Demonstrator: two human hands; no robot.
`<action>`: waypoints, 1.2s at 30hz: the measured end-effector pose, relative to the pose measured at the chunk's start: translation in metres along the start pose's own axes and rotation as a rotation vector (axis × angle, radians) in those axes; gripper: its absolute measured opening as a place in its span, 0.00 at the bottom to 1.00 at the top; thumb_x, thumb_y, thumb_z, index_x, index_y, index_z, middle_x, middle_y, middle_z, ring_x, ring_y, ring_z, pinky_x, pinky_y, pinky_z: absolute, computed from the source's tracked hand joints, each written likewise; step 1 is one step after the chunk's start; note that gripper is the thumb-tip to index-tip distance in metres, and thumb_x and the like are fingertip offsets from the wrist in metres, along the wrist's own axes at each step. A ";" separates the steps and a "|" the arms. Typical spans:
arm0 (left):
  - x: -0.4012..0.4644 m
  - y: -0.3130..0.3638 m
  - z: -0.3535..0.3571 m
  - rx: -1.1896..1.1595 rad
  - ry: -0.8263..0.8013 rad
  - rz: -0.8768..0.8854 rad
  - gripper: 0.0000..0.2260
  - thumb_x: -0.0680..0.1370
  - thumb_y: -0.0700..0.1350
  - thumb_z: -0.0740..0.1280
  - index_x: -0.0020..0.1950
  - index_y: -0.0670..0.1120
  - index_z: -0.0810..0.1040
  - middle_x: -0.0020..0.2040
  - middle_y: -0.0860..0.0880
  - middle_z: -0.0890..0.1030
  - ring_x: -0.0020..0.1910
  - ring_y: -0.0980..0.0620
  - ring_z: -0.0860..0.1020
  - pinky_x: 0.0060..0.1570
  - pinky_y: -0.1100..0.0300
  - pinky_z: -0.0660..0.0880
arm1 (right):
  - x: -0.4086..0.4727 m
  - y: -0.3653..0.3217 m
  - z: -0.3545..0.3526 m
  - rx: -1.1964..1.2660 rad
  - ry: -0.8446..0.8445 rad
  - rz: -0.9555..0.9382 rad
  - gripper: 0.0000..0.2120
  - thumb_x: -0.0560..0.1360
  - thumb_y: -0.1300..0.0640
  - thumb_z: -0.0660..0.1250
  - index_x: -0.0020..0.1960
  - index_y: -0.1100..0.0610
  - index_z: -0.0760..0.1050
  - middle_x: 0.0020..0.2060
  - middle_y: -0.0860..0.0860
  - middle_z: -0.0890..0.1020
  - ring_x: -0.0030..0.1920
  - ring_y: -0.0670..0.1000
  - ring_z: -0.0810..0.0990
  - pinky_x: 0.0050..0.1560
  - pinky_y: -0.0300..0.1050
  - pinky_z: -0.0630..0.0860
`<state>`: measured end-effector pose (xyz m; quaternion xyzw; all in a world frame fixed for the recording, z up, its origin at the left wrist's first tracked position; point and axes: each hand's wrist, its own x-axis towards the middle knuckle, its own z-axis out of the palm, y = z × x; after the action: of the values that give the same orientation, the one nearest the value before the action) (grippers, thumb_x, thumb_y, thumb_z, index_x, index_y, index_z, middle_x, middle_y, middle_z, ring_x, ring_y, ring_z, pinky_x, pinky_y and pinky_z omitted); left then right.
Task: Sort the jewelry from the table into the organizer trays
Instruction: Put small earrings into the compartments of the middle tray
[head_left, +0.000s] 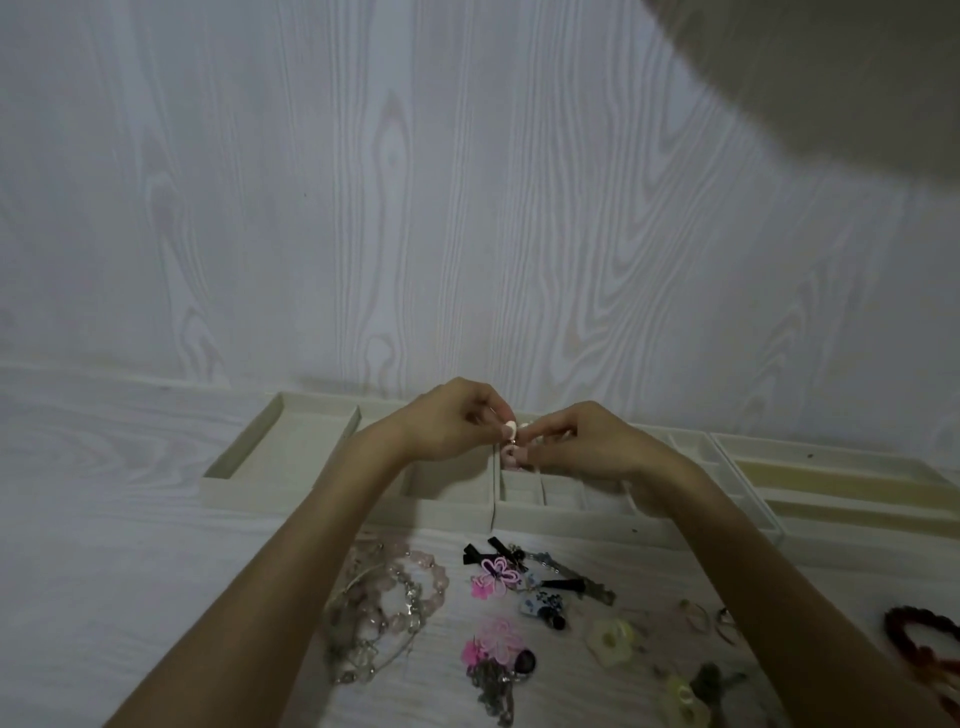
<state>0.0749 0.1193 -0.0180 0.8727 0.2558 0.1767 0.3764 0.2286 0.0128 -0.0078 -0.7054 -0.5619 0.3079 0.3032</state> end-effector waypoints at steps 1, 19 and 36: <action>0.000 -0.001 -0.001 -0.006 0.003 -0.002 0.07 0.77 0.41 0.68 0.53 0.41 0.79 0.42 0.49 0.81 0.43 0.54 0.79 0.52 0.58 0.75 | 0.001 -0.001 0.001 0.003 -0.008 0.003 0.09 0.71 0.55 0.73 0.50 0.55 0.84 0.41 0.49 0.84 0.40 0.37 0.80 0.41 0.27 0.72; 0.004 -0.001 0.008 0.339 0.123 -0.051 0.05 0.75 0.51 0.69 0.50 0.56 0.82 0.47 0.56 0.81 0.46 0.54 0.78 0.46 0.57 0.75 | 0.031 -0.020 0.005 -0.445 0.187 0.322 0.18 0.64 0.45 0.76 0.46 0.57 0.81 0.41 0.53 0.82 0.43 0.52 0.81 0.44 0.43 0.78; 0.005 0.006 0.017 0.445 0.174 -0.118 0.08 0.75 0.49 0.69 0.53 0.57 0.83 0.54 0.55 0.83 0.55 0.53 0.78 0.44 0.61 0.71 | 0.000 -0.015 -0.004 -0.430 0.179 0.037 0.13 0.74 0.63 0.64 0.46 0.47 0.83 0.35 0.45 0.72 0.28 0.42 0.66 0.29 0.35 0.63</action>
<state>0.0897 0.1091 -0.0243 0.8992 0.3702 0.1683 0.1614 0.2229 0.0149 0.0066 -0.7884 -0.5724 0.1231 0.1888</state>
